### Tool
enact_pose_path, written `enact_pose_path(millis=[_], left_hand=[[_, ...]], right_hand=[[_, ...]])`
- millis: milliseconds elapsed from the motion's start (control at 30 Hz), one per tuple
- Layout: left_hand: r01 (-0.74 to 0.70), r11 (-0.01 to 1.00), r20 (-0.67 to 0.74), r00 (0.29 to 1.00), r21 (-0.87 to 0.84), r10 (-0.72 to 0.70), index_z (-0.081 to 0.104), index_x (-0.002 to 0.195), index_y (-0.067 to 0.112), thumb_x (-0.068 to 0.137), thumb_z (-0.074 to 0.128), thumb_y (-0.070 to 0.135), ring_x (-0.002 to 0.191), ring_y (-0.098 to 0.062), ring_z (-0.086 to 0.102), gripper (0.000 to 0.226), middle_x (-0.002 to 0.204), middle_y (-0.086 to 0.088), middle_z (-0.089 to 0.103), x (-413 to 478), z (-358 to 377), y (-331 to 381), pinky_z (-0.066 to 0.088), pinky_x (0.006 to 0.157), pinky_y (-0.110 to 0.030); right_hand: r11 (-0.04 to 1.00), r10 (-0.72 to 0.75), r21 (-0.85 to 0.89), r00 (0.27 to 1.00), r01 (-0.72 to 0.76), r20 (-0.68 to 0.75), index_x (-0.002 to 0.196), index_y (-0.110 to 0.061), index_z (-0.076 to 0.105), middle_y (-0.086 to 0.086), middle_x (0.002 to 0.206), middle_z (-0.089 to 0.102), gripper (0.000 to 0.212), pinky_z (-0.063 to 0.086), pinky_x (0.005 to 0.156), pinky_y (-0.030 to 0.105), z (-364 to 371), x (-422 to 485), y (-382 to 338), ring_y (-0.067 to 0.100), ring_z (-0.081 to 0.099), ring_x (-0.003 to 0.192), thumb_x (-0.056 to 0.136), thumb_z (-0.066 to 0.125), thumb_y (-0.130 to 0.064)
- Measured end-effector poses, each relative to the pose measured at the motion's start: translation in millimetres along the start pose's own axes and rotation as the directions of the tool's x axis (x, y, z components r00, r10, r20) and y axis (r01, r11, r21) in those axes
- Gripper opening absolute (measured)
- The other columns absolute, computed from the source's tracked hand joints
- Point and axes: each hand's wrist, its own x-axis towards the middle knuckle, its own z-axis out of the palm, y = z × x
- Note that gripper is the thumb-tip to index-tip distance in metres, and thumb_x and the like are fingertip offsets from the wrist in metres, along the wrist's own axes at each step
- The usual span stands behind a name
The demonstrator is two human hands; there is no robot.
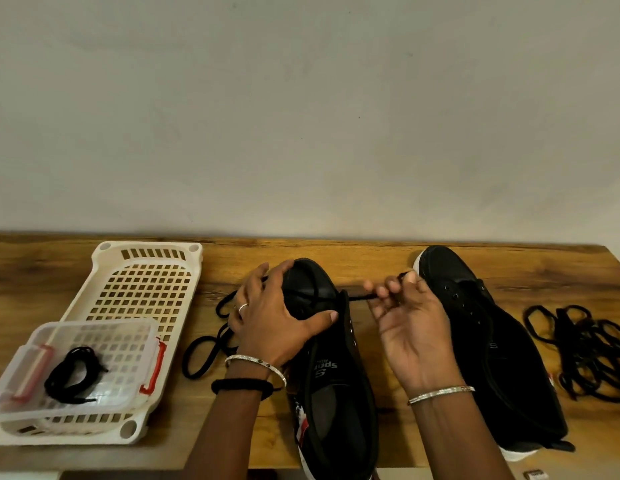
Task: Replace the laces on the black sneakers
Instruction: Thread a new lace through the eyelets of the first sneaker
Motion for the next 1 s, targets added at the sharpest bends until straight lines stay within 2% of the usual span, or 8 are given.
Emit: enact_pose_path(millis=[167, 333, 433, 500, 600, 733, 867, 1000], left_hand=[[0.038, 0.999, -0.042, 0.998, -0.024, -0.039, 0.024, 0.147, 0.048, 0.06, 0.084, 0.06, 0.147, -0.026, 0.014, 0.107, 0.159, 0.013, 0.008, 2, 4, -8, 0.017, 0.117, -0.058], [0.018, 0.997, -0.069, 0.997, -0.071, -0.023, 0.027, 0.147, 0.044, 0.048, 0.07, 0.085, 0.134, -0.016, 0.034, 0.116, 0.156, 0.014, 0.015, 4, 6, -14, 0.032, 0.11, -0.054], [-0.039, 0.964, -0.276, 0.961, -0.263, -0.036, 0.048, 0.14, 0.029, 0.082, 0.073, 0.053, 0.121, -0.017, 0.047, 0.068, 0.146, -0.005, 0.037, 10, -3, -21, 0.04, 0.092, -0.033], [-0.013, 0.943, -0.378, 0.918, -0.333, -0.121, 0.056, 0.132, 0.021, 0.094, 0.065, 0.031, 0.114, -0.023, 0.054, 0.04, 0.135, -0.01, 0.047, 16, -14, -29, 0.04, 0.087, -0.03], [0.05, 0.939, -0.43, 0.88, -0.34, -0.202, 0.061, 0.118, 0.015, 0.093, 0.062, 0.009, 0.103, -0.023, 0.057, 0.026, 0.117, -0.009, 0.059, 22, -25, -46, 0.043, 0.087, -0.034], [0.102, 0.948, -0.46, 0.855, -0.302, -0.239, 0.061, 0.104, 0.014, 0.087, 0.057, 0.0, 0.103, -0.029, 0.056, 0.023, 0.096, -0.001, 0.059, 21, -29, -52, 0.044, 0.089, -0.041], [0.156, 0.96, -0.363, 0.902, -0.231, -0.234, 0.063, 0.101, 0.014, 0.085, 0.058, -0.001, 0.088, -0.023, 0.058, 0.023, 0.092, -0.001, 0.062, 19, -30, -56, 0.038, 0.073, -0.031], [0.022, 0.996, -0.186, 0.982, -0.088, -0.038, 0.066, 0.092, 0.023, 0.084, 0.07, 0.005, 0.079, -0.009, 0.059, 0.02, 0.087, 0.004, 0.064, 15, -28, -56, 0.043, 0.067, -0.021]], right_hand=[[0.851, -0.305, -0.42, 0.948, 0.316, 0.094, 0.086, -0.013, 0.063, -0.004, 0.059, 0.039, 0.016, 0.032, 0.049, 0.022, -10, 0, -25, 0.011, 0.031, 0.052, 0.1, 0.056, -0.017], [-0.208, -0.207, -0.861, 0.839, 0.465, 0.503, 0.095, -0.026, 0.07, -0.008, 0.083, 0.061, 0.007, 0.045, 0.068, 0.027, -24, 6, -17, 0.009, 0.055, 0.081, 0.091, 0.069, -0.032], [-0.499, 0.047, -0.733, 0.86, 0.461, 0.509, 0.102, -0.027, 0.071, -0.008, 0.1, 0.062, 0.012, 0.047, 0.083, 0.033, -33, 12, 0, 0.018, 0.055, 0.104, 0.095, 0.062, -0.032], [-0.369, 0.003, -0.805, 0.866, 0.465, 0.499, 0.093, -0.023, 0.071, -0.006, 0.092, 0.067, 0.014, 0.049, 0.078, 0.035, -34, 13, 3, 0.019, 0.061, 0.095, 0.098, 0.06, -0.029], [0.215, -0.13, -0.91, 0.934, 0.355, 0.333, 0.089, -0.017, 0.071, -0.007, 0.085, 0.072, 0.02, 0.044, 0.068, 0.028, -25, 6, -2, 0.003, 0.06, 0.078, 0.101, 0.058, -0.023], [0.921, 0.049, -0.389, 0.985, 0.019, 0.165, 0.086, -0.015, 0.057, 0.01, 0.115, 0.074, 0.024, 0.043, 0.073, 0.031, -5, -3, -10, 0.021, 0.069, 0.108, 0.105, 0.045, -0.025], [0.99, 0.084, 0.1, 0.991, -0.095, 0.109, 0.08, -0.019, 0.058, 0.0, 0.077, 0.062, 0.026, 0.051, 0.093, 0.038, -3, -5, -23, 0.019, 0.071, 0.081, 0.102, 0.048, -0.03], [0.989, 0.036, 0.135, 0.991, -0.054, 0.131, 0.078, -0.019, 0.054, -0.006, 0.06, 0.031, 0.031, 0.042, 0.051, 0.022, -8, -5, -30, 0.008, 0.029, 0.042, 0.103, 0.047, -0.036]])
